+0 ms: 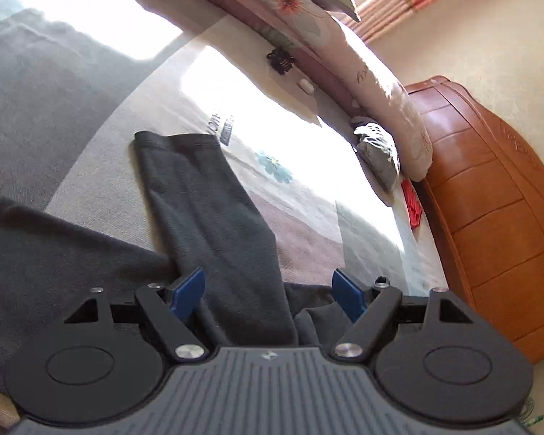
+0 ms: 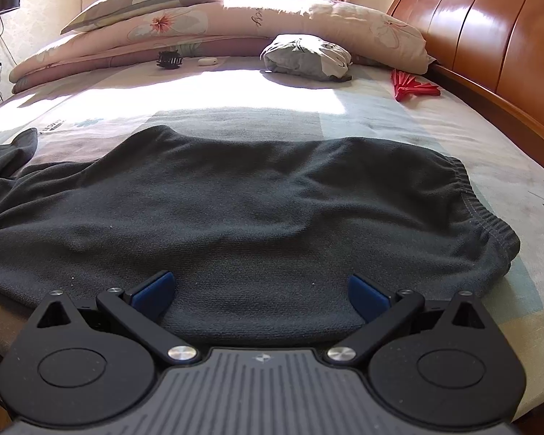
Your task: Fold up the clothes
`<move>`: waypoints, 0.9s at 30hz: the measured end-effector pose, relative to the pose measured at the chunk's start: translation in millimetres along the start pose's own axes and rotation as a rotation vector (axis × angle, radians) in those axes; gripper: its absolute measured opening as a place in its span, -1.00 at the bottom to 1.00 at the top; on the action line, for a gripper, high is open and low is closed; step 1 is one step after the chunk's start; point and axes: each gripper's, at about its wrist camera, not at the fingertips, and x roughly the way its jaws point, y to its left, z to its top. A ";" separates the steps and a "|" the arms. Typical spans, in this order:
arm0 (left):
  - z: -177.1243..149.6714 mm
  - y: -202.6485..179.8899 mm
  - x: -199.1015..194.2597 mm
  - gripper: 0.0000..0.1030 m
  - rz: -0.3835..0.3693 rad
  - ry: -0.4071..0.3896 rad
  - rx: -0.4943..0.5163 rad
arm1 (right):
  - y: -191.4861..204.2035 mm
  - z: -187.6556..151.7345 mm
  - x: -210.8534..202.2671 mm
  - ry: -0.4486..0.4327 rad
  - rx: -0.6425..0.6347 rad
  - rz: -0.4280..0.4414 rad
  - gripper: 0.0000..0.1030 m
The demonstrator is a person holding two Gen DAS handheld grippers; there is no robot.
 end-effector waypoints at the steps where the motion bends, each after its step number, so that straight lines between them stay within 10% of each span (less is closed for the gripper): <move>1: 0.1 11.6 4.9 0.50 -0.018 0.009 -0.060 | 0.0 0.2 0.2 0.001 0.000 0.000 1.00; 8: 1.6 40.0 31.3 0.49 -0.107 -0.006 -0.199 | 0.7 2.6 1.5 0.014 0.009 -0.006 1.00; 27: 40.3 31.8 77.8 0.36 -0.146 0.007 -0.123 | 3.3 8.2 5.5 0.031 0.023 -0.021 1.00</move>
